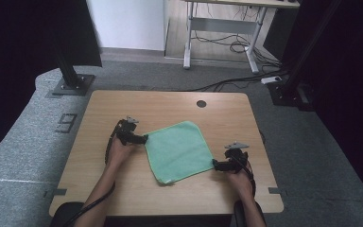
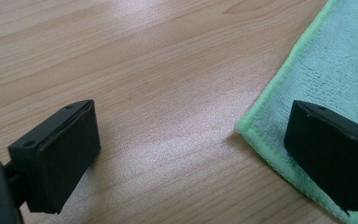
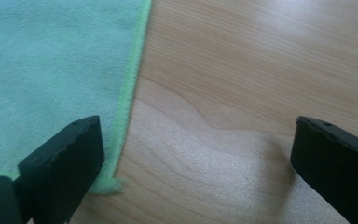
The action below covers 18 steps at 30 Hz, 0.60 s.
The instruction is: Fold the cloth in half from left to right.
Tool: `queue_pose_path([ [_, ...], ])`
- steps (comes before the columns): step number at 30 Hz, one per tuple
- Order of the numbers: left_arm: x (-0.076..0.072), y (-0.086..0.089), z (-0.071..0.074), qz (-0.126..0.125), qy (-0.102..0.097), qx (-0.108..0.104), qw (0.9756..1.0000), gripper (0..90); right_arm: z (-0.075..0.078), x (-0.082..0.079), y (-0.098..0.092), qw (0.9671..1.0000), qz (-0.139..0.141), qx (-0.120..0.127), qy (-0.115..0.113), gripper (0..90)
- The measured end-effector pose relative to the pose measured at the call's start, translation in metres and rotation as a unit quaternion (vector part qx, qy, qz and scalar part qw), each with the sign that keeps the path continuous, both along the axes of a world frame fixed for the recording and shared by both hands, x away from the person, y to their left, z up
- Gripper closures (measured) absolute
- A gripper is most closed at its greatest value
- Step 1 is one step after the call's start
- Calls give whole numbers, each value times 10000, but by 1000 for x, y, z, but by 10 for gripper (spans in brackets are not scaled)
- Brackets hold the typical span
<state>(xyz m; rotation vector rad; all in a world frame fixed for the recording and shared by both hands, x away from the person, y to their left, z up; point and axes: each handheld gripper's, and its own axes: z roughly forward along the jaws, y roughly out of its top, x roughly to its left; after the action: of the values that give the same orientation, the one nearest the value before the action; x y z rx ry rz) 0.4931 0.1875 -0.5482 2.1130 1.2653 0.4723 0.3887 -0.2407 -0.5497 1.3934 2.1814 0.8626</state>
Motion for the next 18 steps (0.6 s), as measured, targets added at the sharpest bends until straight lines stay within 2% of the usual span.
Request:
queue_pose_path([
  [2, 0, 0, 0, 3, -1, -2, 10000, 31, 3, -1, 2, 10000, 74, 0, -29, 40],
  [8, 0, -1, 0, 46, -4, -2, 10000, 30, 13, -5, 7, 9990, 375, 235, -38, 55],
  [12, -1, -1, 0, 64, -10, -5, 10000, 29, 17, -8, 16, 9970, 650, 412, 25, 55],
  [18, 0, -1, 0, 91, 18, 6, 10000, 15, 21, -13, 38, 9932, 1087, 413, 108, 99],
])
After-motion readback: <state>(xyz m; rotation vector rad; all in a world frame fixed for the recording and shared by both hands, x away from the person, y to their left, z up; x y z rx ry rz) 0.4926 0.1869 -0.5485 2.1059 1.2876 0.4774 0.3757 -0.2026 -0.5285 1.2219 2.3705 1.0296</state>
